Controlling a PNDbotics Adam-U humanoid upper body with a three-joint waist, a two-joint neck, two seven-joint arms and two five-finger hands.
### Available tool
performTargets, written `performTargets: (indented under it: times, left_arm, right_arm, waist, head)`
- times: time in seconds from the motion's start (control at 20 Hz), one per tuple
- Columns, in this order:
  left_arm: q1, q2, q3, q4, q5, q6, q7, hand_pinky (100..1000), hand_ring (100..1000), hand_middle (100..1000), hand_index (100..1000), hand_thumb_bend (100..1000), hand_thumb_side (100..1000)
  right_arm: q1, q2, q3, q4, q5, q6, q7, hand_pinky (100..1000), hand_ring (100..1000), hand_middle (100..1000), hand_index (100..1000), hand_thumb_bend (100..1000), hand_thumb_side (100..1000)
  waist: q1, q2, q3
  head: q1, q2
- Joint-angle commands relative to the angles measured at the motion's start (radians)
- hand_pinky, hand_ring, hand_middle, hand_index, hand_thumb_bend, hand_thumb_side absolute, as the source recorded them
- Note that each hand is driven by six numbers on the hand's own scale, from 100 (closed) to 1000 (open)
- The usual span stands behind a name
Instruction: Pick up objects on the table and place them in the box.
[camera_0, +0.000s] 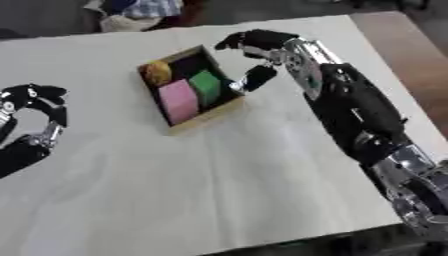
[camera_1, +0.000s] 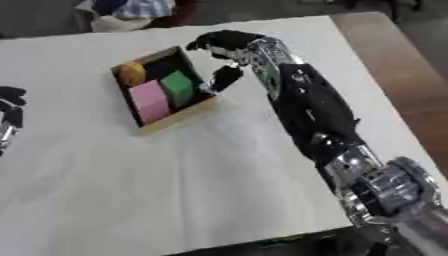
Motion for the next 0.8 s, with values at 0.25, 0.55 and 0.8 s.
performTargets:
  times: [0.25,0.55,0.8]
  left_arm:
    - [0.006,0.003,0.024,-0.013,0.011,0.001,0.032,736,592,630,810,100,708]
    - [0.024,-0.032,0.036,-0.015,0.051,0.010,0.106,730,586,623,802,100,713]
    - [0.045,-0.092,0.045,-0.013,0.098,0.021,0.197,734,587,623,797,100,737]
  right_arm:
    - [0.075,-0.129,-0.017,-0.245,-0.259,0.038,-0.058,860,861,855,978,100,409]
    - [0.281,-0.166,-0.055,-0.494,-0.600,0.144,-0.160,834,815,815,976,100,525]
    - [0.451,-0.105,-0.087,-0.683,-0.765,0.226,-0.236,809,776,773,960,100,565]
  waist:
    - [-0.017,-0.031,-0.007]
    - [-0.020,-0.021,-0.009]
    - [-0.018,-0.009,-0.006]
  head:
    - [0.020,-0.002]
    - [0.044,-0.002]
    - [0.066,-0.002]
